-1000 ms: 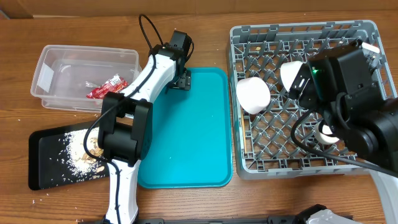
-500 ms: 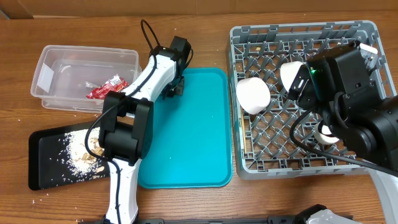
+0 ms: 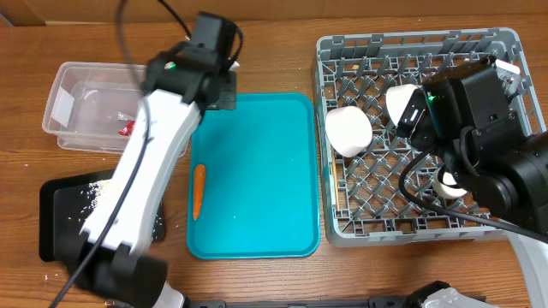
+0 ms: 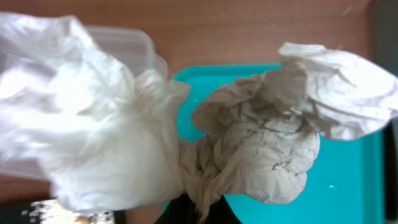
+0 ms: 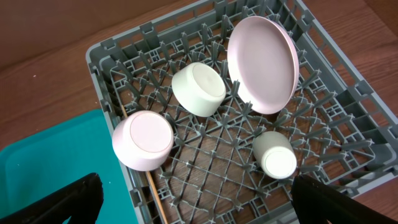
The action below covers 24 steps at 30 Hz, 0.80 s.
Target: Sort waste into correct bins and load items into the dishwasher
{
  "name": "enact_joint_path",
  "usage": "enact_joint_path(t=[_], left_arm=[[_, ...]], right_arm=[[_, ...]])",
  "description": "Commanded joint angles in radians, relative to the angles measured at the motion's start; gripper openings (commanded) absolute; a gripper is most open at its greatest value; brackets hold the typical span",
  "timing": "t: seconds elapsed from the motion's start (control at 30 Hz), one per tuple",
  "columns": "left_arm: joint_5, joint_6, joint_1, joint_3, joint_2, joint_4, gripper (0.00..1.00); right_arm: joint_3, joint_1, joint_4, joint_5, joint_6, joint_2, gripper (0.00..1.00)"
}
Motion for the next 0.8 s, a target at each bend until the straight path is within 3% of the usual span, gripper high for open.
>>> enact_joint_path(t=[0.0,0.23,0.4,0.5,0.67,0.77], left_arm=[[-0.088,-0.015,0.035,0.007,-0.034,-0.021,0.04],[-0.123,-0.043,0.188,0.004,0.03,-0.101,0.04],[0.064,-0.052,0.304,0.004,0.143,-0.18,0.19],[0.138,-0.047,0.347,0.004,0.178,-0.209,0.14],[0.232,0.032,0.365,0.041,0.143,-0.229,0.43],[0.265,0.07,0.347,0.088,0.074,-0.267,0.68]], right_arm=[[-0.003,0.003,0.003,0.005,-0.007,-0.005,1.0],[-0.003,0.003,0.002,-0.008,-0.007,-0.005,1.0],[-0.003,0.003,-0.019,-0.009,-0.007,-0.005,1.0],[-0.003,0.003,-0.023,-0.009,-0.007,-0.005,1.0],[-0.003,0.003,-0.013,-0.009,-0.007,-0.005,1.0],[-0.003,0.003,-0.011,-0.009,-0.007,-0.005,1.0]])
